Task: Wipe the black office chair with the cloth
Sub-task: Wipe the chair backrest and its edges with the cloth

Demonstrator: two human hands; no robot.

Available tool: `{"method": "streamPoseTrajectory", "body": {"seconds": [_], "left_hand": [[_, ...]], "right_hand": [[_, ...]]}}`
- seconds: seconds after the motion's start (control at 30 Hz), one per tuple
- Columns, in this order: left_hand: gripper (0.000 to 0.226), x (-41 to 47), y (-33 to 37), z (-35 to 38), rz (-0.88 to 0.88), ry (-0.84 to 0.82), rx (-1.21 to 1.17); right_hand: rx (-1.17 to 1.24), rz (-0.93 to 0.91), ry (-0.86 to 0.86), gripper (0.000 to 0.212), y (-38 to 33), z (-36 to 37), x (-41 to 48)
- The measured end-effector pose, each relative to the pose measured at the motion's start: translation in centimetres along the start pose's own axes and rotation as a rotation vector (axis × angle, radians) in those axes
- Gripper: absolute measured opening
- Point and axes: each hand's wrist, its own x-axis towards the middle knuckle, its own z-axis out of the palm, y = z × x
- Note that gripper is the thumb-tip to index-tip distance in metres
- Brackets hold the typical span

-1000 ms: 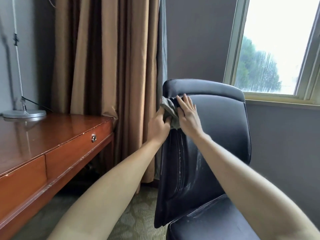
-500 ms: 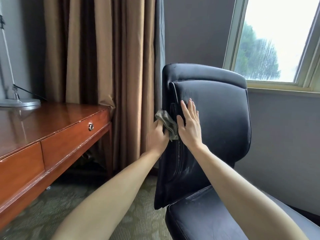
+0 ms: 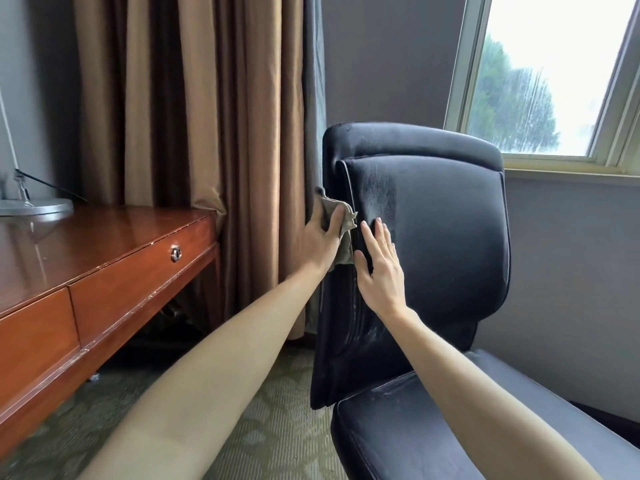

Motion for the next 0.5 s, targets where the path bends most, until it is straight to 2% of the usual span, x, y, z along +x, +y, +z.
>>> {"method": "streamPoseTrajectory", "body": {"seconds": [0.2, 0.37, 0.5], "left_hand": [[0.055, 1.0, -0.1, 0.1, 0.022, 0.075, 0.164], [0.053, 0.1, -0.8, -0.5, 0.062, 0.073, 0.231], [0.054, -1.2, -2.0, -0.7, 0.078, 0.057, 0.216]], "right_hand": [[0.008, -0.019, 0.004, 0.058, 0.3, 0.3, -0.1], [-0.064, -0.094, -0.039, 0.085, 0.7, 1.0, -0.6], [-0.111, -0.130, -0.038, 0.093, 0.8, 1.2, -1.1]]}}
